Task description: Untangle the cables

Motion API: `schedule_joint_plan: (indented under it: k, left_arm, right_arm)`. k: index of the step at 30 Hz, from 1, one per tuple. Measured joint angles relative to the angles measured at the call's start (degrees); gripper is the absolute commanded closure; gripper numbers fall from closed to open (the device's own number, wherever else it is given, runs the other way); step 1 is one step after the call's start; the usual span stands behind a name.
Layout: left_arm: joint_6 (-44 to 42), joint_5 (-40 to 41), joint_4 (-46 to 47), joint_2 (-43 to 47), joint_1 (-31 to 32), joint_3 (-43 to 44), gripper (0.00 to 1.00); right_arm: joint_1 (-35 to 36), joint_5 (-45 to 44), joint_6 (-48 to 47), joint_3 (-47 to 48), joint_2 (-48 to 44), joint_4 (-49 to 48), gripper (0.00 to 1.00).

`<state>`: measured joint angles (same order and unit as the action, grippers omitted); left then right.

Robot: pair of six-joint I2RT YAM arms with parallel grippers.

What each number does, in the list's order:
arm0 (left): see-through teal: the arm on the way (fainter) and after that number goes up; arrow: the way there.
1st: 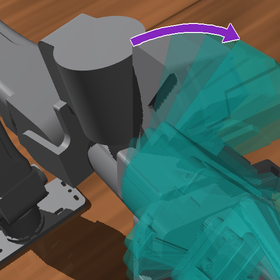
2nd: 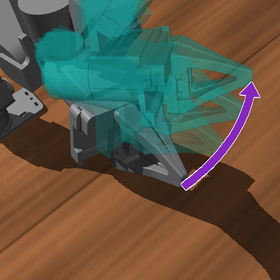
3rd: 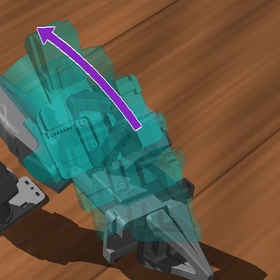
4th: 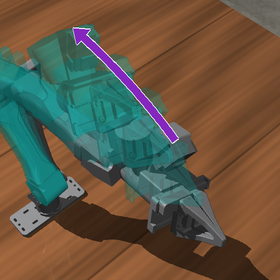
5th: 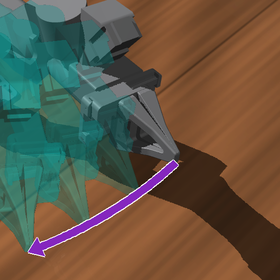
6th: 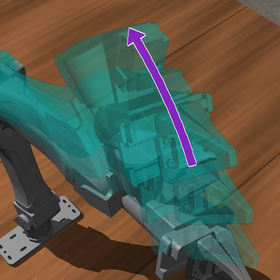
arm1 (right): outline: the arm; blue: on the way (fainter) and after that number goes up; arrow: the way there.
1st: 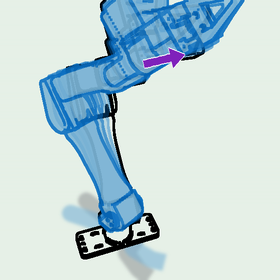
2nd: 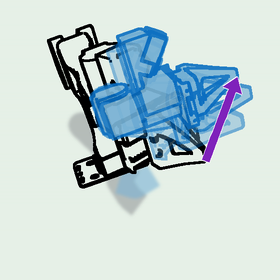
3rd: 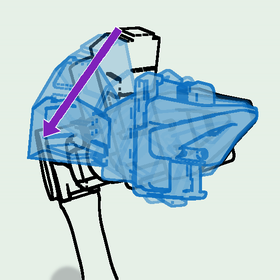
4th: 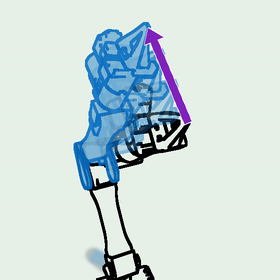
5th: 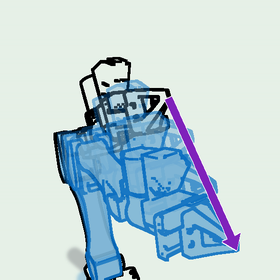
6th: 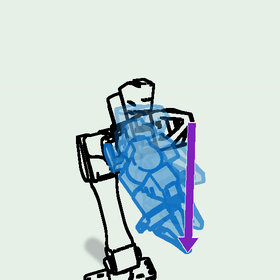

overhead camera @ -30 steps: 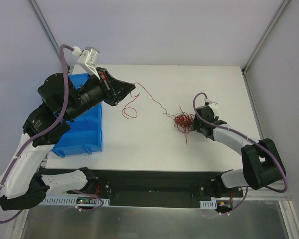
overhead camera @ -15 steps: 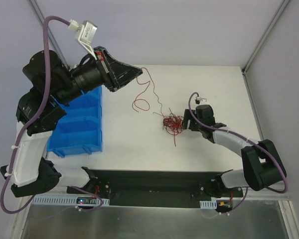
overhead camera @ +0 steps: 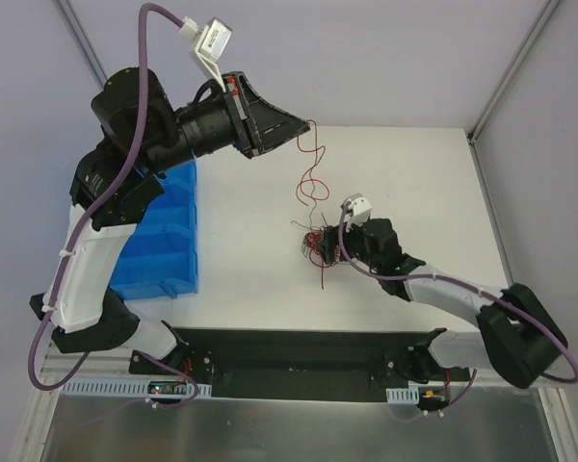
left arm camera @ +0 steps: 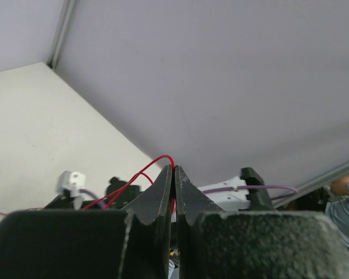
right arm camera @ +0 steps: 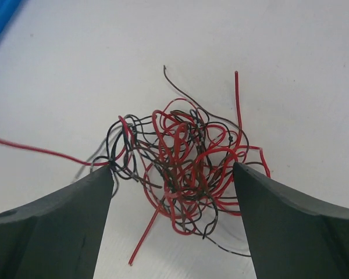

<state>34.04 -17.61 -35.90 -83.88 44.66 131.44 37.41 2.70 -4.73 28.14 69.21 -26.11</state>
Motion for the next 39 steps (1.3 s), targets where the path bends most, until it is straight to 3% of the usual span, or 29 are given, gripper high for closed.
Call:
schedule_joint_plan:
  k: [5, 10, 14, 21, 29, 39]
  left_arm:
    - [2.27, -4.20, 2.45, 0.20, 0.00, 2.23, 1.00]
    - [2.58, -4.63, 2.73, 2.67, 0.00, 2.01, 1.00]
    - [0.90, -0.66, 2.56, 8.50, 0.00, -1.64, 1.00]
    - [-4.17, 10.82, 2.64, 17.97, 0.00, -2.21, 1.00]
    - [-7.17, 20.83, 3.87, 25.79, 0.00, -11.87, 1.00]
    - [-7.13, 21.46, -2.12, 16.26, 0.00, -26.45, 1.00]
  right_arm:
    - [1.36, -3.63, 2.21, 5.92, 12.79, -0.02, 0.25]
    - [2.32, -12.87, 6.05, 11.19, 18.56, 5.22, 0.39]
    - [0.63, -23.32, 8.66, 13.60, 18.88, 10.45, 0.47]
    - [-8.28, -30.58, 14.32, 14.19, 19.04, 19.50, 0.59]
    - [-13.27, -33.20, 17.62, 14.16, 18.60, 24.44, 0.56]
    - [-13.70, -29.07, 17.14, 14.16, 18.32, 24.41, 0.55]
